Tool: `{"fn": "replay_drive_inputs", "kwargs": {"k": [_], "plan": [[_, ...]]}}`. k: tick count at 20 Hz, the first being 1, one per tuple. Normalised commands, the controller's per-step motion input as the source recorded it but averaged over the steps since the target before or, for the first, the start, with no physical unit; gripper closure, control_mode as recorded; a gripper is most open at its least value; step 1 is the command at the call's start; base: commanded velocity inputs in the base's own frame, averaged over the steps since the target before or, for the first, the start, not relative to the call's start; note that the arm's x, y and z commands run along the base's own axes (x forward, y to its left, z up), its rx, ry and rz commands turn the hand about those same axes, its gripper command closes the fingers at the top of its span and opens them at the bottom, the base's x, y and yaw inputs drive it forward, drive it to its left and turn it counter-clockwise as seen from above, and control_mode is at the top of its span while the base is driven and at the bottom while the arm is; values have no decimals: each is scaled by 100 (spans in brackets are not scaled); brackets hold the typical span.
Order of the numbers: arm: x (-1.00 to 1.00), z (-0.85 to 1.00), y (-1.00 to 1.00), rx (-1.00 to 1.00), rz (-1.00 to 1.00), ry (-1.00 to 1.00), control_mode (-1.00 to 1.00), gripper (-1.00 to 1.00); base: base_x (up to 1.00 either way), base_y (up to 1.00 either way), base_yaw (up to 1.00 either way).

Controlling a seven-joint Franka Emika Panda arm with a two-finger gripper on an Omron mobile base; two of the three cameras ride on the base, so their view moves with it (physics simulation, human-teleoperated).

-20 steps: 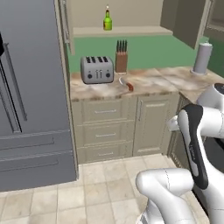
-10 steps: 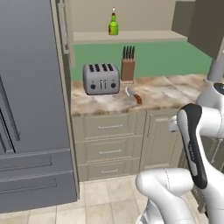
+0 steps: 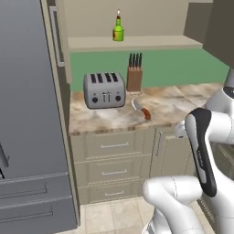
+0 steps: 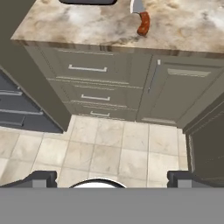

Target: Move the cutting board and knife to the sink. Then move spray from the cabinet to the counter.

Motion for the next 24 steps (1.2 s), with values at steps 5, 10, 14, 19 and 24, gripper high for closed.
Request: {"fn": "replay_drive_inputs", "kwargs": {"k": [5,10,14,19,24], "plan": [[0,0,0,0,0,0,100,-100,41,-18,0],[0,0,0,0,0,0,100,-100,44,-21,0],[0,0,0,0,0,0,100,-100,56,-19,0],[0,0,0,0,0,0,100,-100,61,-18,0],[0,0,0,0,0,0,100,-100,60,-20,0]]}}
